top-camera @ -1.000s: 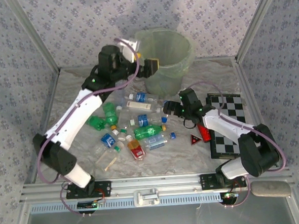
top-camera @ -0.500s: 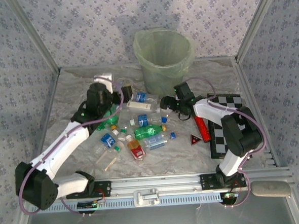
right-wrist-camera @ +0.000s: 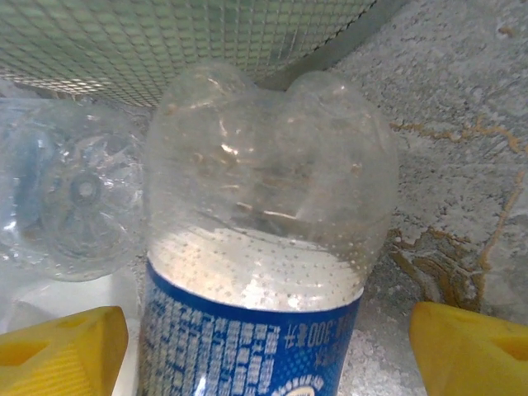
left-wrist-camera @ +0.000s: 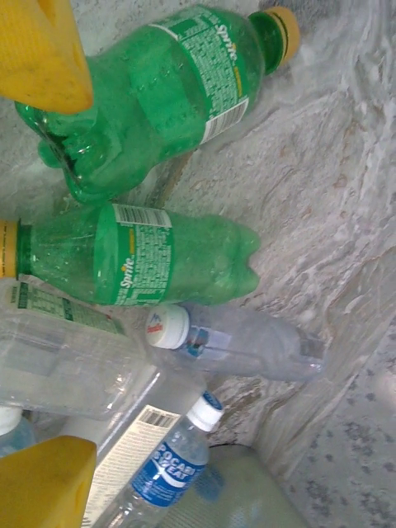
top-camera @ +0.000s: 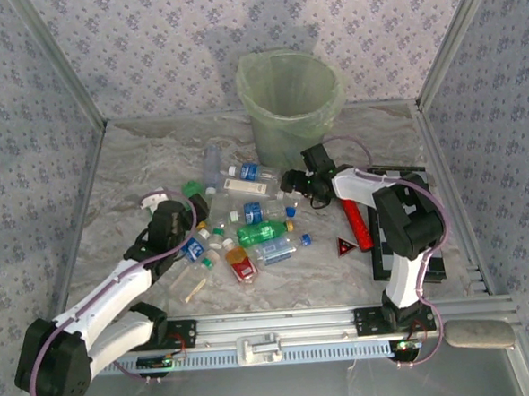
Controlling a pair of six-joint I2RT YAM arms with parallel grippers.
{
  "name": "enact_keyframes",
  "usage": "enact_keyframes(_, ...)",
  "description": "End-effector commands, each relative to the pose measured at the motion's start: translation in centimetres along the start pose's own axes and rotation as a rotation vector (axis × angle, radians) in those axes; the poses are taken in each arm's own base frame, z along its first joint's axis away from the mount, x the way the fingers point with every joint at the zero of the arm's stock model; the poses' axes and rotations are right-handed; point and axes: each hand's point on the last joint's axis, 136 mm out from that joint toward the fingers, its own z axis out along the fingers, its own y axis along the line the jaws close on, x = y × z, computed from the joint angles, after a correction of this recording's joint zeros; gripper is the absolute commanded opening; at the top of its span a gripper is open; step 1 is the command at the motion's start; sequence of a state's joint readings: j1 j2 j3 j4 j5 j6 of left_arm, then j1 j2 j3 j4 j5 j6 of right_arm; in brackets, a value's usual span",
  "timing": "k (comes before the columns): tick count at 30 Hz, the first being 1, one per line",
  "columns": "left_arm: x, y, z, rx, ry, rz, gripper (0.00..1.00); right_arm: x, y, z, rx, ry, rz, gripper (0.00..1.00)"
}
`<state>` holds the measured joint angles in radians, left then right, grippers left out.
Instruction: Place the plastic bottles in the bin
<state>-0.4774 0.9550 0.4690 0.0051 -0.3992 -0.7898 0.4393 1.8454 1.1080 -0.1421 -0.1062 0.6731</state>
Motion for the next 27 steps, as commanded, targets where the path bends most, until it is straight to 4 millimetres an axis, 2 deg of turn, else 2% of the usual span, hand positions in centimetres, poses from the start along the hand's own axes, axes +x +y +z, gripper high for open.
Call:
enact_keyframes(1,-2.8,-1.0,-0.5,0.023,-0.095,-0.072,1.0,0.2,0.4,0.5,0.001,0.022,0.011,0.9)
enact_keyframes(7,-2.4,-1.0,-0.3,0.022,-0.078,-0.066,1.0,0.8,0.0,0.9,0.013,0.034,0.015,0.84)
enact_keyframes(12,-2.0,-0.5,-0.4,0.013,-0.071,-0.088,1.0,1.1,-0.1,1.0,0.009,0.037,0.017,0.74)
enact_keyframes(19,-2.4,-0.2,-0.9,0.01,-0.094,-0.103,1.0,1.0,-0.1,0.7,-0.003,0.024,0.019,0.59)
enact_keyframes(27,-2.4,0.2,-1.1,0.003,-0.102,-0.12,1.0,0.7,0.0,-0.4,-0.01,-0.002,0.016,0.55)
